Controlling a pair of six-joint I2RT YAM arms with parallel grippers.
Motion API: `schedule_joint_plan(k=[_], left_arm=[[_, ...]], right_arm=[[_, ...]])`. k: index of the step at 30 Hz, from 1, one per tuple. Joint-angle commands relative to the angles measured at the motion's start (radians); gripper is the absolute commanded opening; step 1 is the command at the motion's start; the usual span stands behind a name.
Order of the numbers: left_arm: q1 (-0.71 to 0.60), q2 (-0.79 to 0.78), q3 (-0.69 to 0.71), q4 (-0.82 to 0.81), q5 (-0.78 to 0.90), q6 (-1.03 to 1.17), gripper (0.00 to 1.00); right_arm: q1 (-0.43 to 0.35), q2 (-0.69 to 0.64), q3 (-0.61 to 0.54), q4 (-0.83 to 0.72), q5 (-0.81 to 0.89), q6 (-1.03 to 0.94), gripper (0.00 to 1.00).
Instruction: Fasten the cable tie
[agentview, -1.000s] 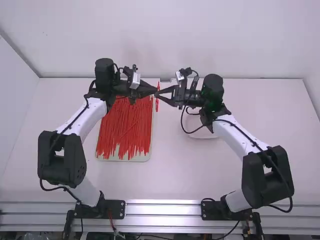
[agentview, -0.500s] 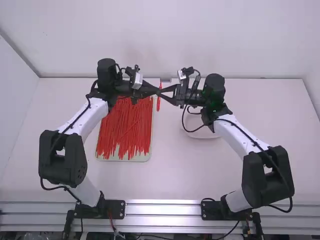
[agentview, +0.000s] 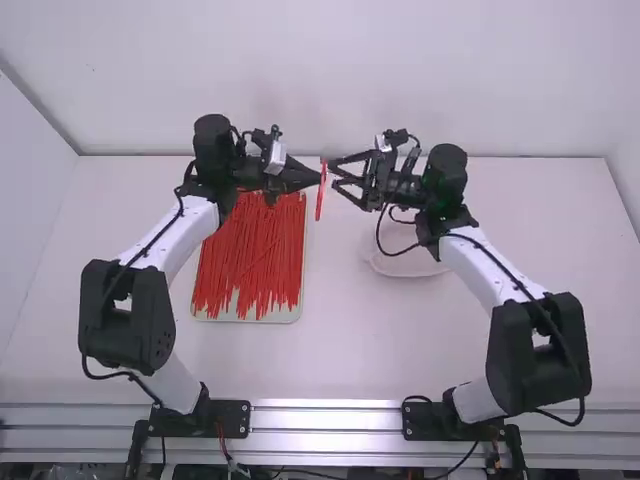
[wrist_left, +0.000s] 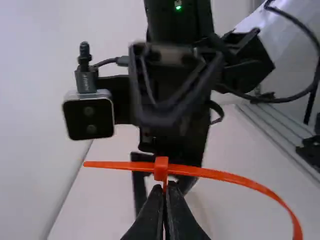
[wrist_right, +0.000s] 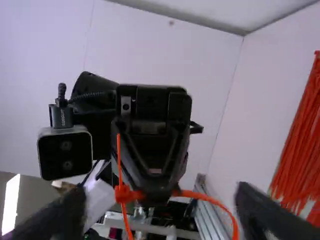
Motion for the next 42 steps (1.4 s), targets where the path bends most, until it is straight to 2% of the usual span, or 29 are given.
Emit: schedule_joint_plan(k=[1,14,16,17,19,22,24,30,39,42], left_arm=[[-0.009,-0.006,-0.005,0.002,0.066,-0.035,0.02],[-0.024,-0.006,-0.035,-0.022,0.056,-0.033,0.02],[-0.043,-0.006,-0.037,-0.049,0.021,-0.032,0.02],[-0.045,-0.006,-0.037,-0.05,0.022,-0.032,0.02],[-0.057,-0.006,-0.04,-0.05,0.022,-0.032,0.02],[-0.056,-0.006,-0.04,-0.049,0.022,-0.033,0.02],[-0.047,-0.006,-0.04,-0.045,0.022,-0.033,0.02],[-0.029,-0.006,-0.04,-0.054,0.023,-0.037,0.02],[-0.035,-0.006,-0.04,-0.069,0.022,-0.032,0.02],[-0.034,-0.006,-0.04,-0.071,0.021,-0.032,0.02]], right_arm=[[0.012,0.002,0.013,0.0,-0.011,0.006,0.99],[0.013,0.002,0.013,0.006,-0.016,0.082,0.98],[0.014,0.002,0.013,0.005,-0.016,0.085,0.83],[0.014,0.002,0.013,0.005,-0.016,0.085,0.81],[0.024,0.002,0.013,0.005,-0.016,0.085,0.66],[0.029,0.002,0.013,0.005,-0.016,0.085,0.59],[0.026,0.002,0.013,0.005,-0.017,0.085,0.5],[0.027,0.002,0.013,0.005,-0.017,0.085,0.34],[0.027,0.002,0.013,0.005,-0.017,0.085,0.21],[0.027,0.002,0.013,0.005,-0.017,0.084,0.14]])
